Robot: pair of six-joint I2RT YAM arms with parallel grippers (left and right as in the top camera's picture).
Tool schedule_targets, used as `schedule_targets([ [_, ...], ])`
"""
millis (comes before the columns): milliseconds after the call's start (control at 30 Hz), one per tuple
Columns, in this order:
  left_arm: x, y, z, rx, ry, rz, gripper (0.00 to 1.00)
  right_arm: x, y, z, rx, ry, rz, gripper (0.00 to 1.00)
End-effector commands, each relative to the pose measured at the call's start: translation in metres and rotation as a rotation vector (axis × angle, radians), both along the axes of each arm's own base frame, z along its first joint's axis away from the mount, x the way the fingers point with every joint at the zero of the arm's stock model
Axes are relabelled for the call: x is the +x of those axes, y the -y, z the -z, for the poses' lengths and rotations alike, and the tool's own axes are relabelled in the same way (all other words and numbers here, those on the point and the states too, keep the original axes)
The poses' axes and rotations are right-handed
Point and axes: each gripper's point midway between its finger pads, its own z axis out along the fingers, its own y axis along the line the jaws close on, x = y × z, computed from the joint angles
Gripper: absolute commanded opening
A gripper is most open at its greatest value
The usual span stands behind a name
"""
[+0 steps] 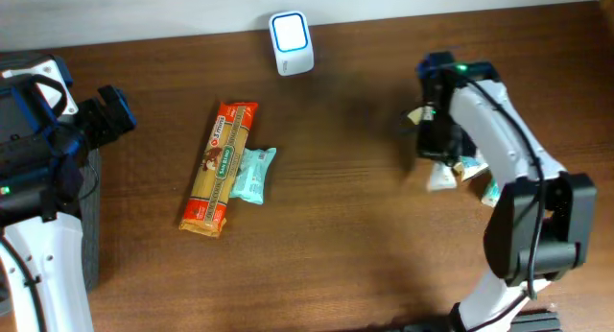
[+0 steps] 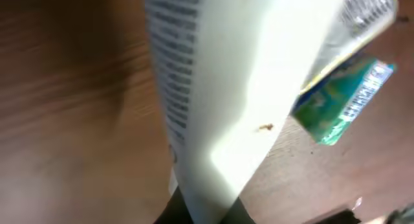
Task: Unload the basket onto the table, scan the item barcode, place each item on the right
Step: 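Drop the tube at the right side of the table, then reach the right gripper to the light green pouch and grasp it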
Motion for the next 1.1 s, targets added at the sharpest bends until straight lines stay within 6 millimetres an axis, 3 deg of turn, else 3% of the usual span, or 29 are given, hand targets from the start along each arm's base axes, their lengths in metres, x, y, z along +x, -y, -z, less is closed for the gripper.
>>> schedule_targets([
  [0,0.0,0.0,-0.004,0.012,0.011,0.016,0.99,-0.003,0.03,0.013,0.032,0.05,0.152,0.26],
  [33,0.0,0.0,-0.004,0.012,0.011,0.016,0.99,0.007,0.028,0.014,0.073,0.078,0.087,0.35],
  [67,0.0,0.0,-0.004,0.012,0.011,0.016,0.99,0.025,0.005,0.006,0.213,0.134,-0.051,0.5],
  [133,0.0,0.0,-0.004,0.012,0.011,0.016,0.99,0.044,-0.035,-0.024,0.386,0.206,-0.184,0.53],
  [200,0.0,0.0,-0.004,0.012,0.011,0.016,0.99,0.059,-0.122,-0.06,0.667,0.316,-0.401,0.53],
  [233,0.0,0.0,-0.004,0.012,0.011,0.016,0.99,0.06,-0.156,-0.062,0.726,0.333,-0.469,0.53],
  [300,0.0,0.0,-0.004,0.012,0.011,0.016,0.99,0.06,-0.207,-0.05,0.761,0.313,-0.465,0.53],
  [333,0.0,0.0,-0.004,0.013,0.011,0.016,0.99,0.056,-0.249,-0.029,0.789,0.27,-0.46,0.53],
  [400,0.0,0.0,-0.004,0.012,0.011,0.016,0.99,0.048,-0.282,-0.007,0.809,0.221,-0.459,0.53],
  [433,0.0,0.0,-0.004,0.012,0.011,0.016,0.99,0.039,-0.312,0.015,0.832,0.182,-0.489,0.53],
  [500,0.0,0.0,-0.004,0.012,0.011,0.016,0.99,0.028,-0.353,0.053,0.846,0.139,-0.498,0.58],
  [667,0.0,0.0,-0.004,0.012,0.011,0.016,0.99,0.023,-0.385,0.101,0.86,0.125,-0.517,0.63],
  [700,0.0,0.0,-0.004,0.012,0.011,0.016,0.99,0.023,-0.383,0.103,0.845,0.128,-0.517,0.56],
  [733,0.0,0.0,-0.004,0.012,0.011,0.016,0.99,0.023,-0.382,0.104,0.837,0.126,-0.515,0.31],
  [767,0.0,0.0,-0.004,0.012,0.011,0.016,0.99,0.022,-0.38,0.105,0.832,0.118,-0.515,0.2],
  [867,0.0,0.0,-0.004,0.012,0.011,0.016,0.99,0.023,-0.378,0.095,0.833,0.127,-0.564,0.14],
  [933,0.0,0.0,-0.004,0.012,0.011,0.016,0.99,0.024,-0.365,0.055,0.819,0.15,-0.714,0.13],
  [967,0.0,0.0,-0.004,0.012,0.011,0.016,0.99,0.011,-0.351,0.03,0.778,0.109,-0.913,0.14],
  [1033,0.0,0.0,-0.004,0.012,0.011,0.016,0.99,-0.007,-0.307,0.03,0.583,-0.031,-1.144,0.17],
  [1067,0.0,0.0,-0.004,0.012,0.011,0.016,0.99,-0.011,-0.274,0.036,0.429,-0.123,-1.231,0.28],
])
